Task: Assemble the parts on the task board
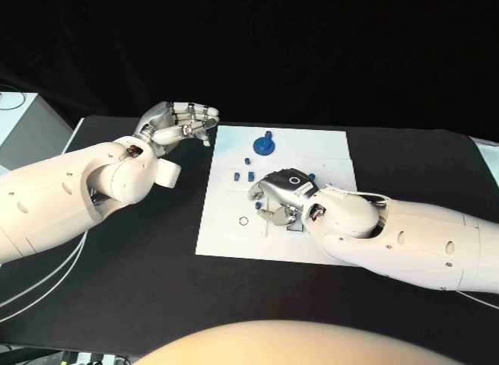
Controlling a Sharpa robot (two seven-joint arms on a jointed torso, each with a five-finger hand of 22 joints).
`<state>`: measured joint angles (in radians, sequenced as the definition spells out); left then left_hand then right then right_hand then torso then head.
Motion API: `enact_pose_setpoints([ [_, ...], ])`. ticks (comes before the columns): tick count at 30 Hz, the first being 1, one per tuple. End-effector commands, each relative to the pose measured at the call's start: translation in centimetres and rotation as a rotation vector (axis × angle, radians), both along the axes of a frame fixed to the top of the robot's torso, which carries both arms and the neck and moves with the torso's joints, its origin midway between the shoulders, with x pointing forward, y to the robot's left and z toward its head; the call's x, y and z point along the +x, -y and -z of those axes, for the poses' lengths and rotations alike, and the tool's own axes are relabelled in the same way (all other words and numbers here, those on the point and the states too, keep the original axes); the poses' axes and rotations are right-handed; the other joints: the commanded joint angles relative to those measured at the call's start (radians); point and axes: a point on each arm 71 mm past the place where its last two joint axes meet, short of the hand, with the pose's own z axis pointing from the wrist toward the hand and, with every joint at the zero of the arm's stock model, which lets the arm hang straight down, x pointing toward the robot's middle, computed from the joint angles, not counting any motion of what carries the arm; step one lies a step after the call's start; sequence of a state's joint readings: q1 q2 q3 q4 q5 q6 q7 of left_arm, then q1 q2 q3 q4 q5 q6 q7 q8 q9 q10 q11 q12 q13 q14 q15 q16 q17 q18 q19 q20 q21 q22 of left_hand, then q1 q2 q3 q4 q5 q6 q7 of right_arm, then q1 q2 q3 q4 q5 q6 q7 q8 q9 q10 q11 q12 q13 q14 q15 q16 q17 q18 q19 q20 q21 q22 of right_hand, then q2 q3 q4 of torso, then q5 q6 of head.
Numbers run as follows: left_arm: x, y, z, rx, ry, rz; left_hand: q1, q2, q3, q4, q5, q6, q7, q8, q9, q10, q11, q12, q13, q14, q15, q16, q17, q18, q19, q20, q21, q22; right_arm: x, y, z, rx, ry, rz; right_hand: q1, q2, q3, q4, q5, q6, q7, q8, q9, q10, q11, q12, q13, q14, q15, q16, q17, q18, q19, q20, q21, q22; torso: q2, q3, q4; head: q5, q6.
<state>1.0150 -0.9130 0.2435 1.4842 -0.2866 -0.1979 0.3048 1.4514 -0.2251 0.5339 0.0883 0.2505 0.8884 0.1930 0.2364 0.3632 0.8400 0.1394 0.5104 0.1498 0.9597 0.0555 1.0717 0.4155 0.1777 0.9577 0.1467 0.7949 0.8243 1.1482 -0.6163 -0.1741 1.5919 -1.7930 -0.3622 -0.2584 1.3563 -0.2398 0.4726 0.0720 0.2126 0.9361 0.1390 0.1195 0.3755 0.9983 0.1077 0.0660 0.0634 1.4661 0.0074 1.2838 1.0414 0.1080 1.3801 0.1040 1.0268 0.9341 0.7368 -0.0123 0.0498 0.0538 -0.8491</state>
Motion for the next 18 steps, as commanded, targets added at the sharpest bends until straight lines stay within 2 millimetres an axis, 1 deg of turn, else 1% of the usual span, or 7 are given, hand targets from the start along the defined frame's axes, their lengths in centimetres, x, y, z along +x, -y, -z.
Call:
enact_pose_setpoints([
  [1, 0.0, 0.1, -0.1, -0.008, 0.001, 0.005, 0.011, 0.0, -0.006, -0.002, 0.006, 0.002, 0.001, 0.005, -0.001, -0.009, 0.001, -0.005, -0.001, -0.003, 0.006, -0.002, -0.001, 0.007, 0.002, 0.001, -0.007, -0.001, 0.1, 0.4, 0.3, -0.014, 0.003, 0.02, 0.016, 0.001, -0.02, 0.004, -0.001, -0.009, -0.002, -0.007, -0.003, -0.009, 0.001, 0.008, 0.002, 0.005, 0.007, -0.004, -0.005, 0.018, -0.005, 0.004, -0.008, -0.006, 0.0, 0.0004, 0.0001, 0.0, 0.002],
  [7, 0.0, 0.1, -0.1, -0.008, 0.001, 0.005, 0.011, 0.0, -0.006, -0.002, 0.006, 0.002, 0.001, 0.005, -0.001, -0.009, 0.001, -0.005, -0.001, -0.003, 0.006, -0.002, -0.001, 0.007, 0.002, 0.001, -0.007, -0.001, 0.2, 0.9, 0.2, -0.007, 0.02, 0.038, 0.042, 0.01, -0.067, 0.019, 0.002, -0.018, -0.004, -0.02, -0.013, -0.032, 0.005, 0.012, 0.001, 0.002, 0.009, -0.007, -0.019, 0.02, -0.004, 0.006, -0.025, -0.02, 0.0, 0.0005, 0.0, -0.001, 0.004],
  [10, 0.0, 0.1, -0.1, -0.008, 0.001, 0.005, 0.011, 0.0, -0.006, -0.002, 0.006, 0.002, 0.001, 0.005, -0.001, -0.009, 0.001, -0.005, -0.001, -0.003, 0.006, -0.002, -0.001, 0.007, 0.002, 0.001, -0.007, -0.001, 0.3, 1.2, 0.1, 0.003, 0.029, 0.047, 0.077, 0.019, -0.126, 0.044, 0.005, -0.027, -0.008, -0.032, -0.022, -0.061, 0.01, 0.015, 0.002, -0.003, 0.013, -0.014, -0.04, 0.024, -0.008, 0.009, -0.05, -0.042, 0.0, 0.0004, -0.0004, -0.002, 0.006],
  [12, 0.0, 0.1, 0.0, -0.008, 0.0, 0.006, 0.011, 0.0, -0.006, -0.002, 0.006, 0.002, 0.001, 0.005, -0.001, -0.009, 0.001, -0.005, -0.001, -0.003, 0.006, -0.002, -0.001, 0.007, 0.002, 0.001, -0.007, -0.001, 0.2, 1.6, 0.0, 0.012, 0.03, 0.051, 0.093, 0.022, -0.151, 0.06, 0.006, -0.028, -0.011, -0.035, -0.025, -0.067, 0.011, 0.02, 0.002, -0.003, 0.014, -0.014, -0.043, 0.024, -0.007, 0.01, -0.056, -0.046, 0.0, 0.0004, -0.0004, -0.003, 0.007],
  [13, 0.0, 0.1, 0.0, -0.008, 0.0, 0.006, 0.011, 0.0, -0.006, -0.002, 0.006, 0.002, 0.001, 0.005, -0.001, -0.009, 0.001, -0.005, -0.001, -0.003, 0.006, -0.002, -0.001, 0.007, 0.002, 0.001, -0.007, -0.001, 0.2, 1.8, -0.1, 0.019, 0.028, 0.054, 0.097, 0.024, -0.156, 0.066, 0.006, -0.025, -0.013, -0.034, -0.026, -0.067, 0.01, 0.023, 0.003, -0.003, 0.014, -0.013, -0.043, 0.024, -0.005, 0.01, -0.055, -0.044, 0.0, 0.0005, -0.0005, -0.004, 0.008],
  [15, 0.0, 0.1, 0.0, -0.008, -0.001, 0.006, 0.011, 0.0, -0.006, -0.002, 0.006, 0.002, 0.001, 0.005, -0.001, -0.009, 0.001, -0.005, -0.001, -0.003, 0.006, -0.002, -0.001, 0.007, 0.002, 0.001, -0.007, -0.001, 0.2, 2.4, -0.5, 0.044, 0.011, 0.063, 0.108, 0.026, -0.165, 0.09, 0.006, -0.01, -0.026, -0.031, -0.028, -0.047, 0.005, 0.042, 0.005, 0.003, 0.01, 0.0, -0.028, 0.019, 0.01, 0.007, -0.032, -0.017, -0.001, 0.0006, -0.0005, -0.007, 0.01],
  [18, 0.0, 0.0, 0.0, -0.007, -0.001, 0.005, 0.012, 0.001, -0.007, -0.002, 0.006, 0.002, 0.001, 0.006, -0.002, -0.012, 0.001, -0.006, -0.002, -0.003, 0.006, -0.003, -0.001, 0.007, 0.002, 0.001, -0.007, -0.001, 0.3, 3.6, -1.4, 0.076, -0.014, 0.074, 0.116, 0.027, -0.16, 0.1, 0.007, -0.006, -0.021, -0.032, -0.03, -0.03, 0.0, 0.055, 0.005, 0.005, 0.007, 0.009, -0.017, 0.014, 0.022, 0.004, -0.008, 0.01, -0.001, 0.0003, -0.0018, -0.013, 0.018],
])
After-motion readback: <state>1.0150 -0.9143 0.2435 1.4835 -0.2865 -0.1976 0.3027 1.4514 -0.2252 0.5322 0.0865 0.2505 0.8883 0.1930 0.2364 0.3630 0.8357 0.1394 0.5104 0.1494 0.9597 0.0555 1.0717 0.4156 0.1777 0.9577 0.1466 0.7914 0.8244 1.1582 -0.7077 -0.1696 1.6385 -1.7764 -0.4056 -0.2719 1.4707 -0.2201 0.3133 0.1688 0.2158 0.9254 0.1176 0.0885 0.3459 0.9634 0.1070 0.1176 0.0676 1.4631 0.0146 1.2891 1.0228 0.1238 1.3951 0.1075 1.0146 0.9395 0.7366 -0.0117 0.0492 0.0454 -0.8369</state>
